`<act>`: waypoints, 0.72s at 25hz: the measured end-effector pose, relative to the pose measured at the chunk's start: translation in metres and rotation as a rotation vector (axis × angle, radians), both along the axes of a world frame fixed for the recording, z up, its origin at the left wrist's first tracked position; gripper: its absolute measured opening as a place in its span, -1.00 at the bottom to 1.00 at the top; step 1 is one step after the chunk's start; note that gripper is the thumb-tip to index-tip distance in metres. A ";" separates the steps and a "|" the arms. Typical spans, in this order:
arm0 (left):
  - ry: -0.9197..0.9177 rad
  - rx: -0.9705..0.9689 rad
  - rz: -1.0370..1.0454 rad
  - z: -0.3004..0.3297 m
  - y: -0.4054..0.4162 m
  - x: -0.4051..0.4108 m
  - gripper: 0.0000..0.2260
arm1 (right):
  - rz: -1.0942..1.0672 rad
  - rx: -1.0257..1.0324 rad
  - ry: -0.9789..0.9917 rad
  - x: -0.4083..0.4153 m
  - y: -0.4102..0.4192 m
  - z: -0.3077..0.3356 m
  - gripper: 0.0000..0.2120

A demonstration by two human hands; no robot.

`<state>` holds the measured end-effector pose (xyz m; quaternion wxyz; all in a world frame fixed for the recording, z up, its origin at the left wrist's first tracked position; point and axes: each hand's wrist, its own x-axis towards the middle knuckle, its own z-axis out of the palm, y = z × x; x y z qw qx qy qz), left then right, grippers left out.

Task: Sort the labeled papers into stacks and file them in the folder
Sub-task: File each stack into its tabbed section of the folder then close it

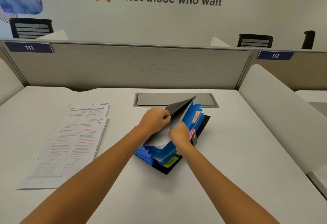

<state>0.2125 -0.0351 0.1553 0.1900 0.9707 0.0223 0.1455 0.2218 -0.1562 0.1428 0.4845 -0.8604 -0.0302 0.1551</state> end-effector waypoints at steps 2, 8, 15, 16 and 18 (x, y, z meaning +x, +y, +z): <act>-0.002 -0.012 0.007 -0.003 0.001 0.001 -0.75 | -0.007 -0.011 0.029 0.003 0.008 -0.009 -0.81; 0.034 -0.024 0.030 -0.010 0.002 -0.003 -0.75 | -0.008 0.017 0.118 0.007 0.021 -0.016 -0.92; 0.216 0.072 -0.063 -0.036 -0.015 -0.030 -0.82 | -0.259 0.071 0.069 0.008 -0.011 -0.037 -0.96; 0.257 0.115 -0.085 -0.047 -0.017 -0.036 -0.81 | -0.312 0.090 0.092 0.006 -0.014 -0.044 -0.88; 0.300 0.146 -0.122 -0.067 -0.018 -0.050 -0.80 | -0.385 0.171 0.168 -0.001 -0.016 -0.053 -0.78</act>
